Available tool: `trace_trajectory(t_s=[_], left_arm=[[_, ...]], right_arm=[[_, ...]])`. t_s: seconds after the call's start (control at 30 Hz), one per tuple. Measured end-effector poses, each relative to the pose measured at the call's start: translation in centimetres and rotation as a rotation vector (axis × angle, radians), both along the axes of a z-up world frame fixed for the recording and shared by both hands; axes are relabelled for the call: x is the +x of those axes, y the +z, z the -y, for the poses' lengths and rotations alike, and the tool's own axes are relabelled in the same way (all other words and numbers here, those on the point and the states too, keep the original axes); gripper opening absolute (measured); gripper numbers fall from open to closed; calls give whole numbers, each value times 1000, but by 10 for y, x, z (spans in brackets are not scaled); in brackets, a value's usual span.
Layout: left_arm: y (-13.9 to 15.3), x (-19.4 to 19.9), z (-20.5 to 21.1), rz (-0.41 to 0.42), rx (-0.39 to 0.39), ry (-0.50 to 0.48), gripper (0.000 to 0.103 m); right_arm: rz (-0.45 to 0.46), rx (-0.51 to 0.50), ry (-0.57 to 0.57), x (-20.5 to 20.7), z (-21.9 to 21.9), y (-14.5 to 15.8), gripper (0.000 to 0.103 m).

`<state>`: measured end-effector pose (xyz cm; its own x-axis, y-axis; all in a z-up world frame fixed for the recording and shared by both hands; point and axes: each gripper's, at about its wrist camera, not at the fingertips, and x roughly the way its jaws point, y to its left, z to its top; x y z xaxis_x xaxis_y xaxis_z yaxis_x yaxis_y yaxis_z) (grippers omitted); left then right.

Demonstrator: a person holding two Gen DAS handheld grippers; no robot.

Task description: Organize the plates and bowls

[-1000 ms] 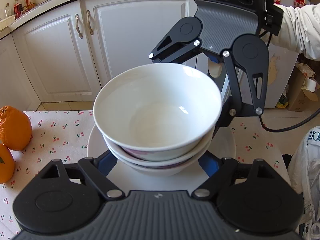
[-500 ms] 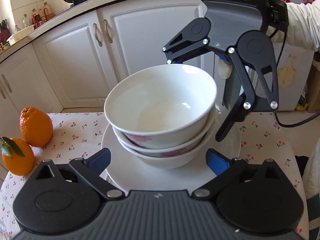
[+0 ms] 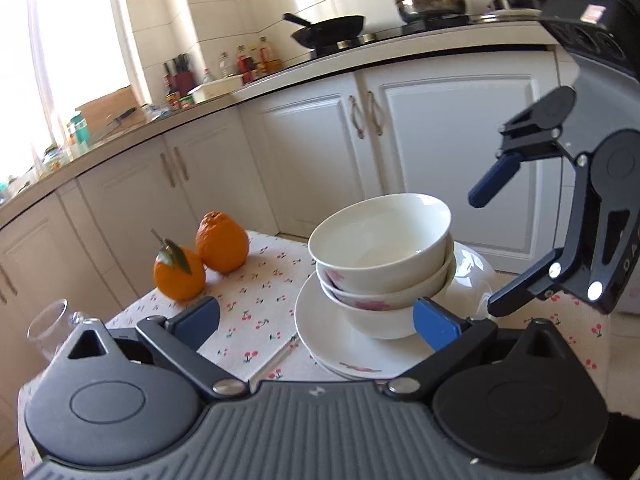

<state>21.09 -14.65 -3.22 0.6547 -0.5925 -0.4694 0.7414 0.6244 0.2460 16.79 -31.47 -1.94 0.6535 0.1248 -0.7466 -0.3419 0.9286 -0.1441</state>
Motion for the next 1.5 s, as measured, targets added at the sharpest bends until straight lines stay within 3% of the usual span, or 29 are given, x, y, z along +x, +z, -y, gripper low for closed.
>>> trace_trajectory(t_s=[0.2, 0.37, 0.53, 0.97, 1.5], left_arm=[[7, -28, -20, -81, -120, 219, 103], [12, -54, -33, -120, -150, 309, 103], [26, -82, -46, -121, -180, 339, 103], [48, -103, -52, -106, -174, 455, 103], [45, -106, -53, -110, -150, 487, 102]], right_arm=[[46, 21, -284, -26, -17, -6, 103], [64, 40, -509, -54, -30, -13, 103], [108, 86, -616, -88, -46, 1, 103], [262, 66, -668, -133, -68, 38, 103], [289, 87, -665, -139, -75, 40, 103]])
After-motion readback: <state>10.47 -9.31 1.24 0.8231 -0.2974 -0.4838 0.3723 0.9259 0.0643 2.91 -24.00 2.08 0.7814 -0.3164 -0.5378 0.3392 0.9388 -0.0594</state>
